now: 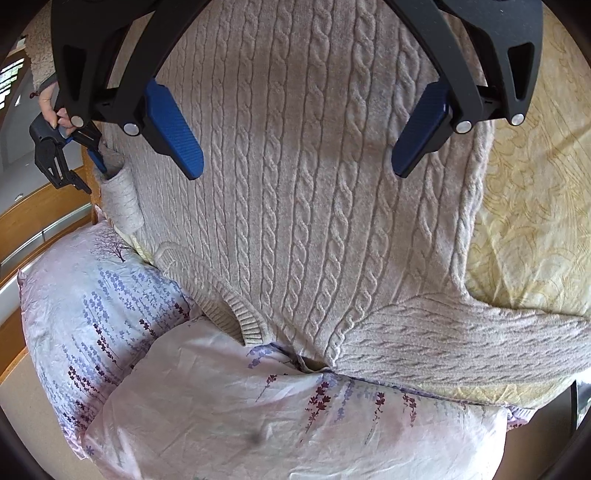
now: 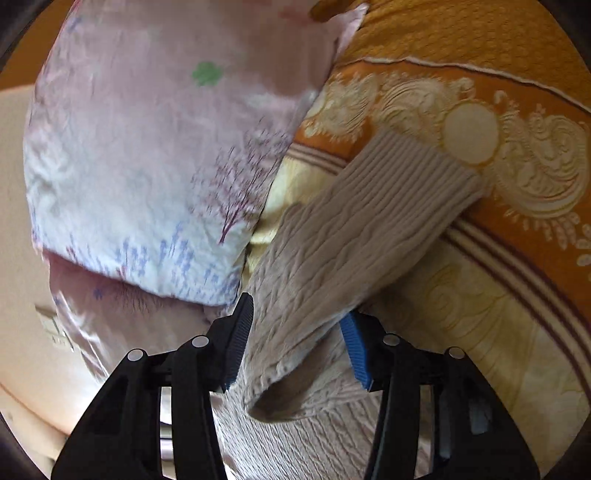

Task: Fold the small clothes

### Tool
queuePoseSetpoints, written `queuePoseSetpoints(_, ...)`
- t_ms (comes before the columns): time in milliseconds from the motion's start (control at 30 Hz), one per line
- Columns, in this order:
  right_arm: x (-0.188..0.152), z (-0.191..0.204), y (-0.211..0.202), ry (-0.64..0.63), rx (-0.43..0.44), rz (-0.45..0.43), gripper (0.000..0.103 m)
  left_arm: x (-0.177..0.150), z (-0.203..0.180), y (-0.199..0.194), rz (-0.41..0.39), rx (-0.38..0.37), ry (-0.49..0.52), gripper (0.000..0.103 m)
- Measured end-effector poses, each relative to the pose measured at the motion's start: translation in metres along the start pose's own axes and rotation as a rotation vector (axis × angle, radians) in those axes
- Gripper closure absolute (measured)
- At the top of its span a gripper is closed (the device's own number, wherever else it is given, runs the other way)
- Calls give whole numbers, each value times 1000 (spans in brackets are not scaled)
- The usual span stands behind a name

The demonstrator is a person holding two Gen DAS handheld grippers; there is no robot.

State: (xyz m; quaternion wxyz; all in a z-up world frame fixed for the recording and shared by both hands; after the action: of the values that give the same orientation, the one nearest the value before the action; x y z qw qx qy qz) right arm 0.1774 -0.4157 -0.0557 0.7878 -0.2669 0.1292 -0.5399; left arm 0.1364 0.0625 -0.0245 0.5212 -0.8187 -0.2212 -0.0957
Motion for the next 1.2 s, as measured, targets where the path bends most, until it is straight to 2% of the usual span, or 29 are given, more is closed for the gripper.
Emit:
queuePoseSetpoints(67,10,-11,-4,53,2,-35,55,8,7,-5,-23,0,-3,2)
queuePoseSetpoints(100,15,-16,-4,80,4,-39,66,12,11,-9,-39,5,-11,2)
queuePoseSetpoints(133,18,-19,-3,97,11,-38,84,17,17,-12,-57,8,-21,2)
queuePoseSetpoints(167,20,-19,-2,106,32,-37,91,22,25,-16,-76,7,-37,2)
queuePoseSetpoints(233,20,-2,-2,79,106,-33,93,33,43,-24,-105,-4,-91,2)
queuePoseSetpoints(300,10,26,3,20,179,10,94,42,65,-29,-116,-24,-169,2)
queuePoseSetpoints(433,-32,85,33,-62,309,171,94,54,113,-35,-127,-37,-320,2)
queuePoseSetpoints(533,-75,122,69,-140,337,310,94,61,139,-45,-163,-21,-386,2)
queuePoseSetpoints(600,-107,138,101,-189,309,413,94,64,152,-52,-184,3,-408,2)
queuePoseSetpoints(700,-154,146,145,-291,204,537,94,70,168,-60,-214,14,-439,2)
queuePoseSetpoints(800,-189,144,179,-398,92,622,94,77,182,-67,-237,2,-474,11)
queuePoseSetpoints(867,-205,142,192,-458,36,654,94,81,194,-71,-252,-11,-506,18)
queuePoseSetpoints(1200,-259,150,216,-712,-99,703,93,92,246,-76,-301,-100,-702,19)
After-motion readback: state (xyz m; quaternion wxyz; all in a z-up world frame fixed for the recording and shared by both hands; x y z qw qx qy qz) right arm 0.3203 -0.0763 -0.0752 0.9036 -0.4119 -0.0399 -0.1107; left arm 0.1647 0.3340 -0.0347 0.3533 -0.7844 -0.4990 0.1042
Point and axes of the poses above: each gripper's, at about its wrist camera, not at the fingertips, and y roughly the way its jaws point, z to its left, x to its top, the point moved 6 cm from there along y, roughly the way its jaws point, and after that the axes turned 6 degrees about z, right-handed, at the moved point
